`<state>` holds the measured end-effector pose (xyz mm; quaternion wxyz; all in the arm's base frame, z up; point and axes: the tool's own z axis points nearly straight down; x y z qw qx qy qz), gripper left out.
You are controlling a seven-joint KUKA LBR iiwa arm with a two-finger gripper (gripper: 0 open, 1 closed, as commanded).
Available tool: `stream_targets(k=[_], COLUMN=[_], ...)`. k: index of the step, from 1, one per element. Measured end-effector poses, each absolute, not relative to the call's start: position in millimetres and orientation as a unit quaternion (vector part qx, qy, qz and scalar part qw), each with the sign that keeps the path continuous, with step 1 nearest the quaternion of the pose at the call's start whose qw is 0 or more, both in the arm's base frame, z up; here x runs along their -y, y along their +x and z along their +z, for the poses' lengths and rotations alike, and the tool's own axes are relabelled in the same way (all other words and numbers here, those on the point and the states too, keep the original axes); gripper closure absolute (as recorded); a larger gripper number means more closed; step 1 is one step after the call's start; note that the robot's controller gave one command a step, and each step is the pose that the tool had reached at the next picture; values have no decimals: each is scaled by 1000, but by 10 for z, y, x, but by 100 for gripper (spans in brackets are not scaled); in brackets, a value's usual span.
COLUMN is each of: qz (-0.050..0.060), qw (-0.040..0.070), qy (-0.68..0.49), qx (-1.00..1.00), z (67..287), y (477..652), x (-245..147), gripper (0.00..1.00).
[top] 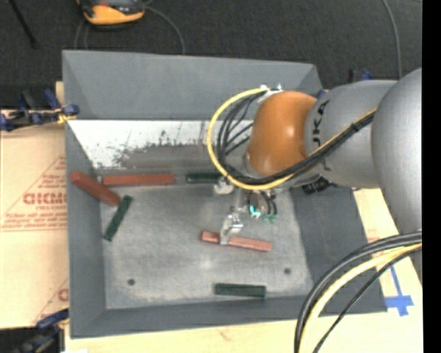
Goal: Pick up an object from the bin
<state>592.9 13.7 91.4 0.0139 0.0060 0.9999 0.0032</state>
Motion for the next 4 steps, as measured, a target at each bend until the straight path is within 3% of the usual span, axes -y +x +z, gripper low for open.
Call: stream_targets(k=[1,2,3,4], qz=[1,3,3,-1], qw=[5,15,15,3], qy=[6,-108,-108,-79], qx=[-1000,-994,-994,-997], z=[779,796,796,2804], y=[5844,5193,5193,5418], x=[-114,191,192,224], gripper=[0,100,100,100])
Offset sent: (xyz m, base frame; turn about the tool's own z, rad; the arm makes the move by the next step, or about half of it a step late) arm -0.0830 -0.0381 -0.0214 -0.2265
